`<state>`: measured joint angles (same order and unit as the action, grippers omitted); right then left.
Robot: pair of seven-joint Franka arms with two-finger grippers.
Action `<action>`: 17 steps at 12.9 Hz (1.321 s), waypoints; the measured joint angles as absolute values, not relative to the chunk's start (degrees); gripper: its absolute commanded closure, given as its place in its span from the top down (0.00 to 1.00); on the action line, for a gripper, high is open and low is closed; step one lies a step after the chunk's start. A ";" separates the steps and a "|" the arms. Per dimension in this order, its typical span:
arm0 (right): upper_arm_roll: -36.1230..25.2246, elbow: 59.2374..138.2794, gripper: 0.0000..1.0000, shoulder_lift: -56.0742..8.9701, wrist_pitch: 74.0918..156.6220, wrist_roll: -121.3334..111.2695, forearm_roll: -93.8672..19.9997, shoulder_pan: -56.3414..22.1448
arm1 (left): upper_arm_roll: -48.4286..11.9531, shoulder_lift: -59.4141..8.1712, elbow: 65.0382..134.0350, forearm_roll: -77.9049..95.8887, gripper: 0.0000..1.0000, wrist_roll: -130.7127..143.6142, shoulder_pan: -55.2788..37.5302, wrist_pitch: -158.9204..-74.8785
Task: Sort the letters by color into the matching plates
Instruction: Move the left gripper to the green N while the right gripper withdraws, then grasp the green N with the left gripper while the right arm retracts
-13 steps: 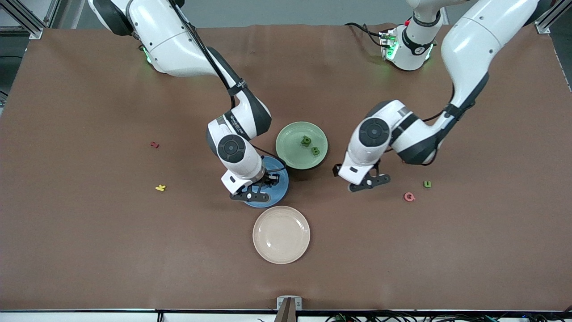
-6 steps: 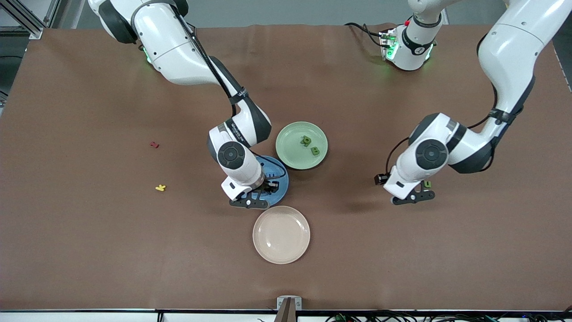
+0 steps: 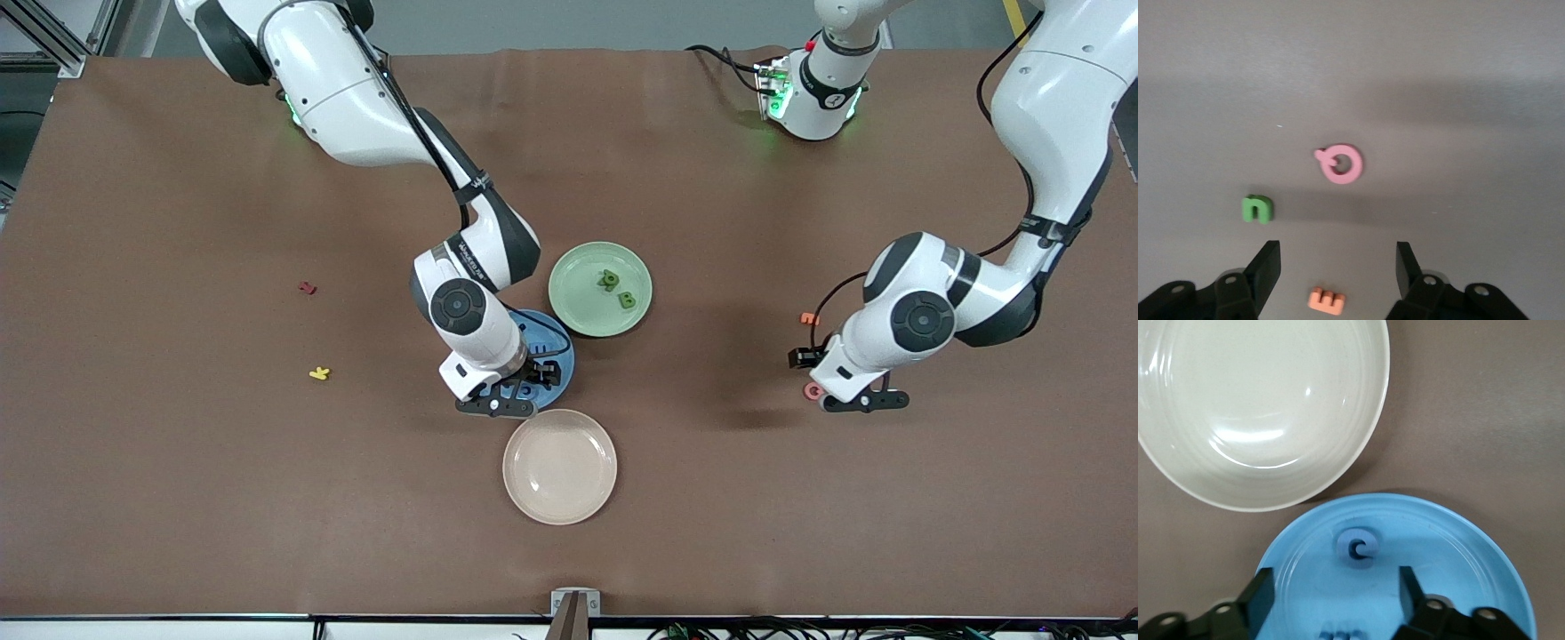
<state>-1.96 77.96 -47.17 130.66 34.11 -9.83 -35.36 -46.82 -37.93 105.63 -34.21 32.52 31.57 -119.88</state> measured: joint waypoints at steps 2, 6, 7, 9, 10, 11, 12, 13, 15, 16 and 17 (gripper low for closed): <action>-2.16 77.05 1.00 -43.94 122.67 34.21 -9.83 -35.15 | -46.79 -37.94 106.12 -36.62 0.72 32.13 32.34 -119.88; -2.38 77.91 1.00 -28.52 99.95 34.48 -9.82 -31.96 | -46.63 -38.19 108.81 -40.48 0.69 32.13 34.62 -121.15; -2.42 80.17 1.00 -23.28 96.38 34.03 -9.76 -30.43 | -46.61 -38.26 109.57 -41.49 0.69 32.00 35.63 -121.80; -2.51 88.50 1.00 -12.38 93.68 28.83 -9.66 -26.51 | -46.54 -38.41 110.47 -41.93 0.67 31.21 36.88 -123.94; -2.60 93.44 1.00 -7.34 93.54 25.48 -9.56 -24.13 | -46.50 -38.45 110.85 -42.02 0.66 31.14 37.04 -125.02; -2.67 98.37 1.00 -2.53 93.47 21.72 -9.08 -20.97 | -46.42 -38.48 111.26 -42.05 0.66 31.14 37.07 -125.75; -2.70 100.98 1.00 0.15 93.11 18.47 -7.78 -18.39 | -46.31 -38.61 111.52 -42.06 0.64 31.14 37.36 -126.15; -2.74 102.46 1.00 1.92 92.50 15.42 -6.05 -15.80 | -46.25 -38.86 111.68 -42.10 0.64 30.78 37.93 -126.88; -2.75 103.22 1.00 3.64 91.55 10.03 -3.76 -10.74 | -46.21 -39.58 111.78 -42.11 0.62 29.18 39.34 -127.81; -2.74 103.21 1.00 4.11 91.45 7.00 -3.36 -8.18 | -46.20 -39.88 111.79 -42.11 0.62 28.86 39.88 -128.09; -2.76 103.15 1.00 4.47 91.45 3.92 -3.26 -5.84 | -46.21 -40.14 111.80 -42.11 0.62 28.71 40.16 -128.24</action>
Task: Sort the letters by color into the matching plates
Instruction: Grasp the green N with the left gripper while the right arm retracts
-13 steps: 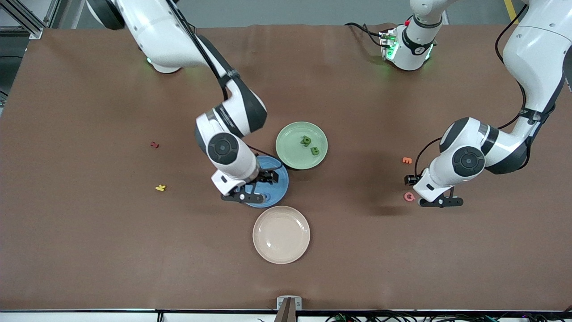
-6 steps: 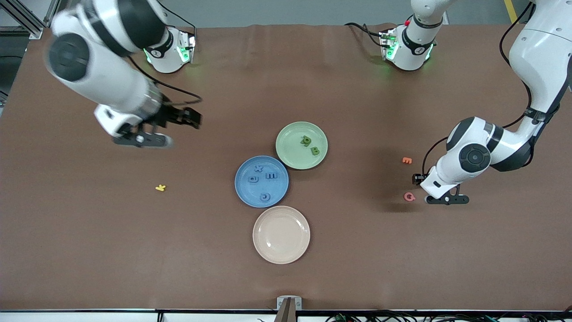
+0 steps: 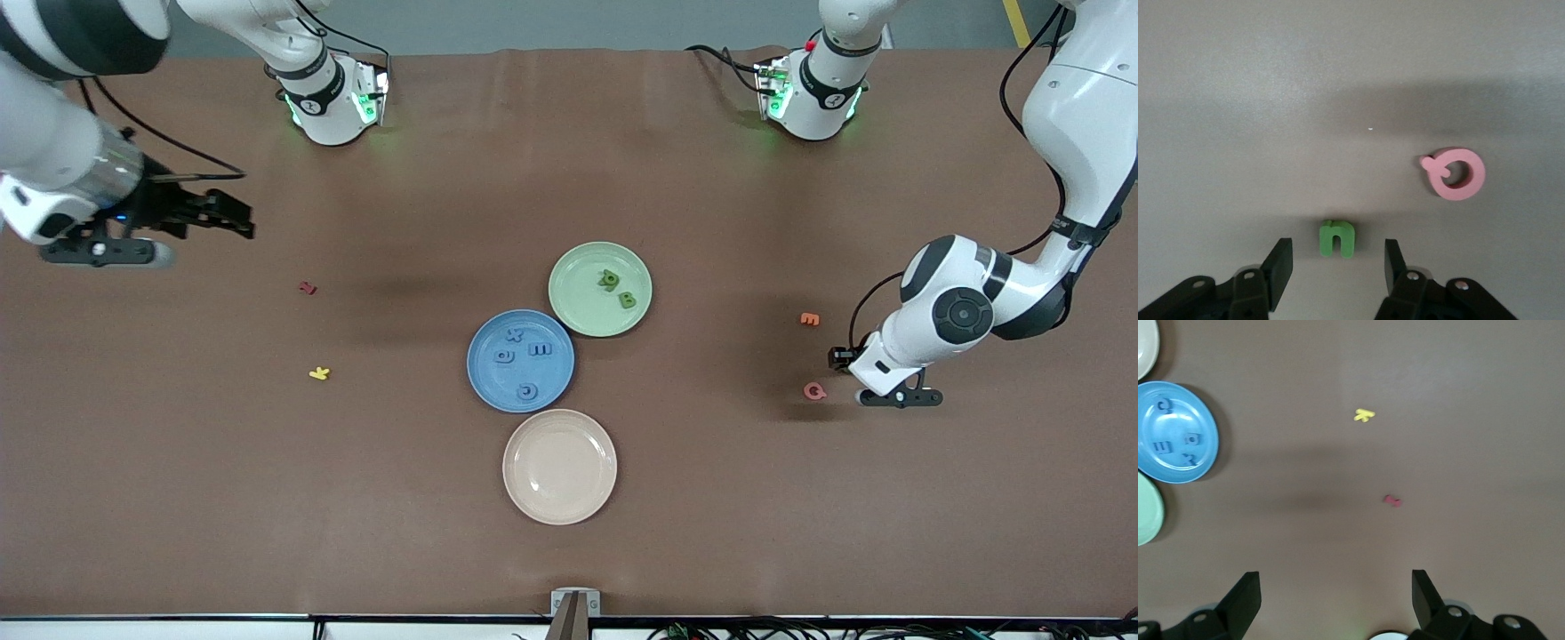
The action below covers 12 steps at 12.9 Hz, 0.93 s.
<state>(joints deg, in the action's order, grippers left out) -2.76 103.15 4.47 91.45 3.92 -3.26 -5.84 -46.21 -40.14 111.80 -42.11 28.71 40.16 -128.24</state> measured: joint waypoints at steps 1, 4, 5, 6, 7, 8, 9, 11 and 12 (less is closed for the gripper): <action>-2.76 102.90 1.00 4.69 91.45 1.33 -3.26 -3.89 | -46.21 -40.39 111.82 -42.11 0.60 28.70 40.22 -128.37; -2.73 100.27 1.00 4.83 91.56 -1.20 -3.25 -1.38 | -46.20 -40.93 111.87 -42.12 0.58 28.70 40.23 -128.43; -2.65 98.46 1.00 4.80 91.43 -1.20 -3.24 -1.31 | -46.12 -40.95 111.87 -42.12 0.56 28.70 40.25 -128.43; -2.59 96.48 1.00 4.73 90.59 -1.20 -3.24 -1.13 | -45.99 -40.96 111.88 -42.12 0.55 28.70 40.28 -128.44; -2.59 94.44 1.00 4.61 89.30 -1.20 -3.24 -0.81 | -45.85 -41.01 111.90 -42.12 0.55 28.70 40.31 -128.44; -2.59 92.84 1.00 4.53 88.57 -1.20 -3.24 -0.47 | -45.73 -41.11 111.92 -42.12 0.54 28.70 40.32 -128.44; -2.59 91.68 1.00 4.46 88.22 -1.20 -3.24 -0.28 | -45.64 -41.25 111.94 -42.12 0.54 28.70 40.32 -128.51; -2.57 90.62 1.00 4.22 88.05 -1.20 -3.23 -0.24 | -45.45 -41.67 111.97 -42.12 0.51 28.70 40.32 -128.72; -2.55 90.40 1.00 4.07 88.05 -1.20 -3.21 -0.24 | -45.32 -41.88 111.98 -42.12 0.50 28.70 40.32 -128.83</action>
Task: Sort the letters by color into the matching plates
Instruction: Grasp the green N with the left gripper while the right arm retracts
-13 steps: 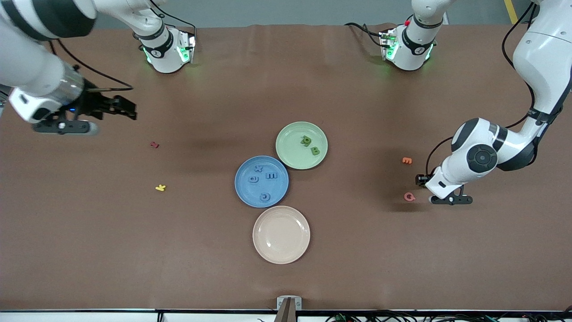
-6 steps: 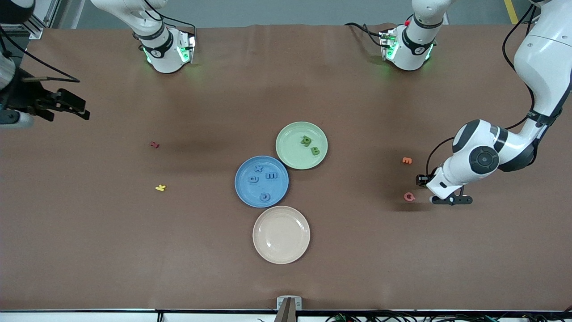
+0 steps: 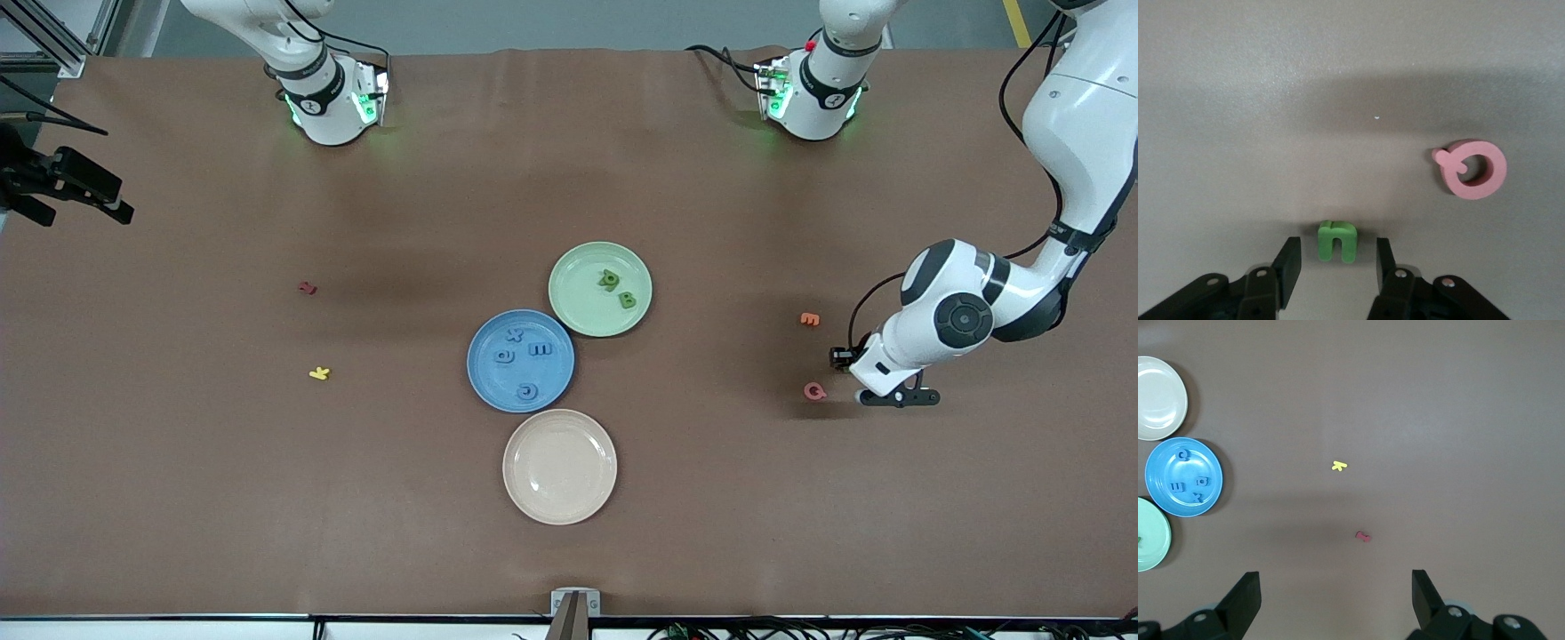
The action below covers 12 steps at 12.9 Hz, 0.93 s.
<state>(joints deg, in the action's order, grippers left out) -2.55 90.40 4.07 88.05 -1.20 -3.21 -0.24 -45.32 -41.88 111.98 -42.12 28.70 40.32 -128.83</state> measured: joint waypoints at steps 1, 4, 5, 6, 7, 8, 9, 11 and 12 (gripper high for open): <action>-2.53 90.20 1.00 3.96 88.05 -1.20 -3.18 -0.23 | -45.24 -42.06 111.98 -42.12 0.49 28.69 40.34 -129.03; -2.53 89.16 1.00 3.88 88.04 -1.20 -3.13 -0.09 | -44.71 -42.15 111.98 -42.12 0.32 28.05 40.35 -129.46; -2.53 89.05 1.00 3.88 88.04 -1.20 -3.12 0.04 | -44.71 -42.14 111.98 -42.12 0.18 27.81 40.39 -129.70; -2.53 89.04 1.00 3.84 88.05 -1.20 -3.12 0.26 | -44.72 -42.14 111.98 -42.12 0.06 27.69 40.38 -129.71; -2.53 89.03 1.00 3.66 88.04 -1.20 -3.12 0.43 | -44.81 -42.14 111.98 -42.12 0.02 27.68 40.36 -129.86; -2.53 88.90 1.00 3.21 88.06 -1.20 -3.12 0.51 | -44.83 -42.09 111.97 -42.12 0.01 27.64 40.31 -129.88; -2.51 88.20 1.00 2.47 88.08 -1.20 -3.12 0.51 | -44.81 -42.09 111.92 -42.12 0.01 27.62 40.31 -129.93; -2.40 86.20 1.00 0.70 88.08 -1.20 -3.12 0.51 | -44.96 -42.10 111.67 -42.17 0.01 27.39 40.32 -130.35; -2.30 85.69 1.00 0.05 88.08 -1.20 -3.12 0.51 | -45.74 -42.09 111.47 -42.17 0.01 27.11 40.36 -130.50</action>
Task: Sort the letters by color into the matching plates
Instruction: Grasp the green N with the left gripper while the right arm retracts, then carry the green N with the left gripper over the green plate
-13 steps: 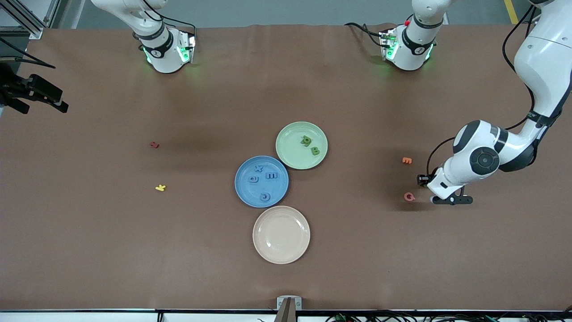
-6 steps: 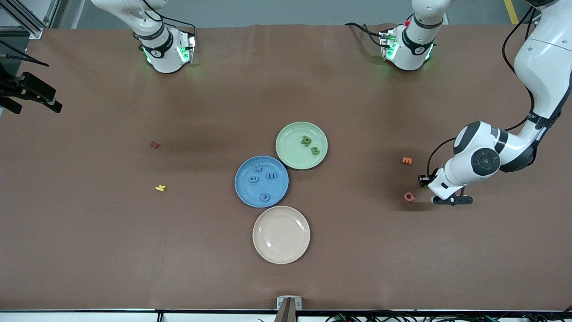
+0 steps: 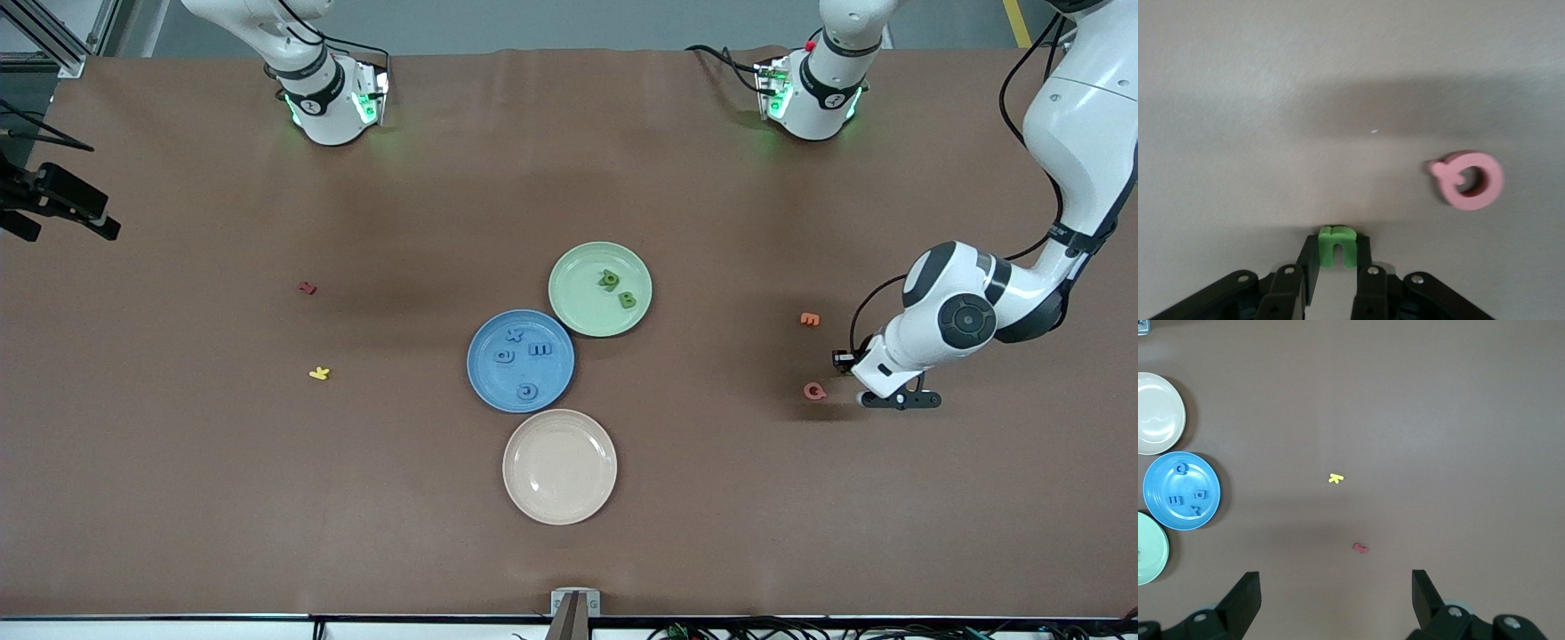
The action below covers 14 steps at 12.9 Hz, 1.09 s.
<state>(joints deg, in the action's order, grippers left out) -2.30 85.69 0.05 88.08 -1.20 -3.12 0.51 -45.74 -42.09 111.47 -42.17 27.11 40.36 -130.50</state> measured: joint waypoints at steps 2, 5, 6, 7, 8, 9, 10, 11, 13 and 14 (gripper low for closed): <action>-2.19 85.20 1.00 -0.62 88.08 -1.20 -3.12 0.51 | -48.70 -41.62 110.92 -42.20 0.01 27.10 40.41 -130.46; -2.19 84.92 1.00 -0.67 88.07 -1.19 -3.12 0.58 | -54.99 -39.75 110.77 -42.20 0.00 30.39 40.28 -127.96; -2.19 84.88 1.00 -0.68 88.06 -1.19 -3.12 0.60 | -56.72 -39.39 110.85 -42.20 0.00 32.25 40.04 -127.46; -2.19 84.85 1.00 -0.68 88.06 -1.19 -3.12 0.62 | -57.88 -39.23 110.97 -42.20 0.00 34.09 39.51 -127.25; -2.19 84.82 1.00 -0.68 88.06 -1.19 -3.12 0.64 | -58.46 -39.23 111.14 -42.20 0.00 36.15 38.44 -127.20; -2.19 84.80 1.00 -0.68 88.06 -1.19 -3.11 0.65 | -58.55 -39.25 111.31 -42.20 0.00 38.72 36.72 -127.21; -2.19 84.78 1.00 -0.68 88.06 -1.19 -3.11 0.66 | -58.57 -39.27 111.45 -42.20 0.00 42.12 34.39 -127.21; -2.19 84.75 1.00 -0.68 88.06 -1.19 -3.11 0.66 | -58.60 -39.28 111.49 -42.20 0.00 45.70 31.75 -127.21; -2.19 84.65 1.00 -0.68 88.06 -1.19 -3.11 0.67 | -58.62 -39.27 111.50 -42.20 0.00 52.85 26.51 -127.20; -2.19 84.61 1.00 -0.68 88.06 -1.19 -3.11 0.67 | -58.60 -39.27 111.51 -42.20 0.00 56.41 23.99 -127.19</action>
